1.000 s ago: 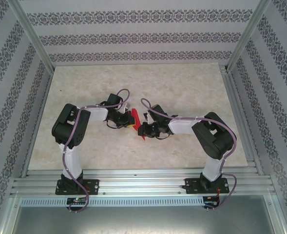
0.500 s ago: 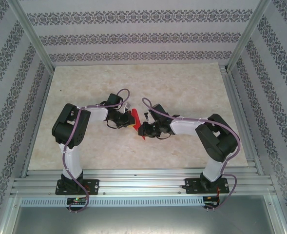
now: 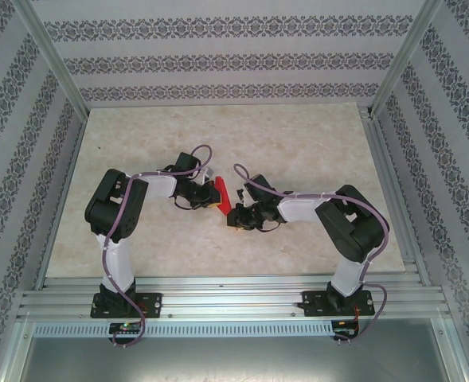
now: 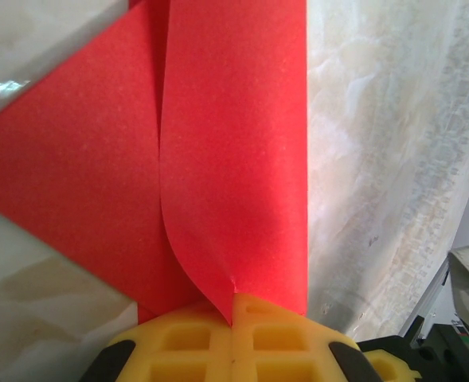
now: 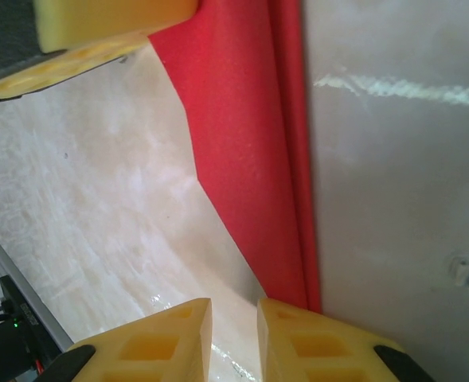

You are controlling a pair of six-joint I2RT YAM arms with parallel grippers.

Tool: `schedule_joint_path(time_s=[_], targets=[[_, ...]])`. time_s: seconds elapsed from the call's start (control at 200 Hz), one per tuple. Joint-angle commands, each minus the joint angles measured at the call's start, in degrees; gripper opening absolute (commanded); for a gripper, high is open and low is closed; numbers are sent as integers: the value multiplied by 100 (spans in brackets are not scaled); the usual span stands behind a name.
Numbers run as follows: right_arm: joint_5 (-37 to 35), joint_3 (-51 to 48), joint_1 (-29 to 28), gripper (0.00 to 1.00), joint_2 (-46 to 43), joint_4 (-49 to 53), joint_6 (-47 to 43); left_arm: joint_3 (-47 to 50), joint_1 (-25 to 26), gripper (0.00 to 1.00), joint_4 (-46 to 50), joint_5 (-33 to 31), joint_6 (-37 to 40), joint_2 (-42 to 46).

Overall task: Fold a paper plane with a square sheet of paper (fold left side to right side)
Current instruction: Fold the wing for the fifth time at the center of the table.

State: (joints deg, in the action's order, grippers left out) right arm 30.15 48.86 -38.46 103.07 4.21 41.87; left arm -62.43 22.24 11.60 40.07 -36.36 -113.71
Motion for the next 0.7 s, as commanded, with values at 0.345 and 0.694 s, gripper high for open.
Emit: schedule_joint_path(time_s=[0.345,0.694], targets=[[-9,-136,182,23,-344,203,-7,-26,-82,0,212,-685,193,-378],[-328,582,81,24,-332,994,-587,-37,-87,0,168,-652,173,-448]])
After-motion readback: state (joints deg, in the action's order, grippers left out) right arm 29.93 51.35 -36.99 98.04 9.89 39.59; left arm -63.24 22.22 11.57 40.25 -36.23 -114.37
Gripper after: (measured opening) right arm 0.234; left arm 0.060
